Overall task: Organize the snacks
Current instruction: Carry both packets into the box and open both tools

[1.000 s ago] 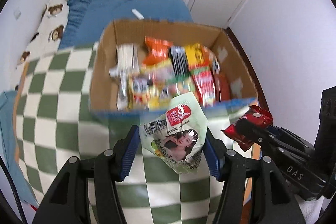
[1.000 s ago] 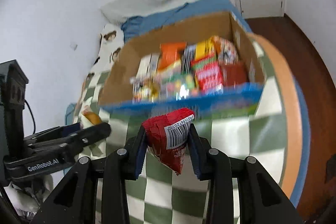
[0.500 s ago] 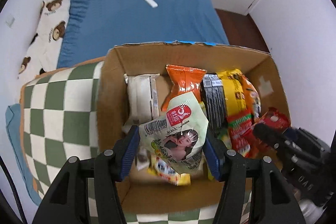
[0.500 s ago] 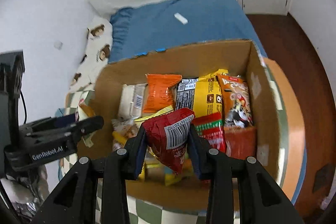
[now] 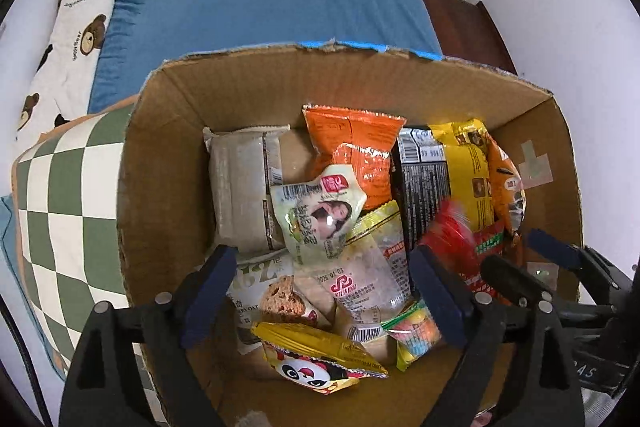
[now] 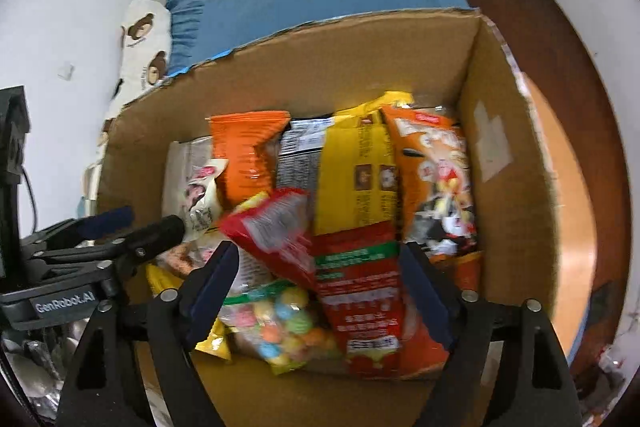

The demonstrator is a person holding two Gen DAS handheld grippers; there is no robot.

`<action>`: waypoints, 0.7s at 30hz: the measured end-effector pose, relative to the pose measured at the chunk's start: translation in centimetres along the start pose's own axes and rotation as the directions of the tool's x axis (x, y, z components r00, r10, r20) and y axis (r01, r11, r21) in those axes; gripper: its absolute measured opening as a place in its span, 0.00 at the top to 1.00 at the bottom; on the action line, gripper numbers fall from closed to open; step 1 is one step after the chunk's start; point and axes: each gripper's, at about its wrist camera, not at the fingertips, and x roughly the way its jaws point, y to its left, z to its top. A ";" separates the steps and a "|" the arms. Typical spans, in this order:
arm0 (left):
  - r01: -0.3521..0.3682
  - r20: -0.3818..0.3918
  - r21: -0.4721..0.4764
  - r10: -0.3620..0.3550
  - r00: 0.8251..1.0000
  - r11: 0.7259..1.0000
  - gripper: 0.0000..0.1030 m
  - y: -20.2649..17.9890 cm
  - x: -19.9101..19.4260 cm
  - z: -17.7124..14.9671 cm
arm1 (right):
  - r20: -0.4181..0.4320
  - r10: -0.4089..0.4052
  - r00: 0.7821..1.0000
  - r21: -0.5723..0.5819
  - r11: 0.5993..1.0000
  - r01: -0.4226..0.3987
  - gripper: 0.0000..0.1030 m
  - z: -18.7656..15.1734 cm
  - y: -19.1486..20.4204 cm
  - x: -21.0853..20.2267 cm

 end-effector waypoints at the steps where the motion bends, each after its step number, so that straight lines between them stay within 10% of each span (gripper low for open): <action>1: -0.012 0.011 0.005 0.012 1.000 1.000 0.13 -0.2 -0.2 -0.2 | 0.001 -0.023 1.000 -0.008 1.000 0.023 0.07 -0.1 0.0 -0.1; 21: -0.091 0.119 -0.010 0.091 0.989 0.996 0.13 -0.8 -2.7 -4.8 | 0.066 -0.172 0.983 -0.040 0.984 0.175 0.03 -3.8 -0.4 -2.9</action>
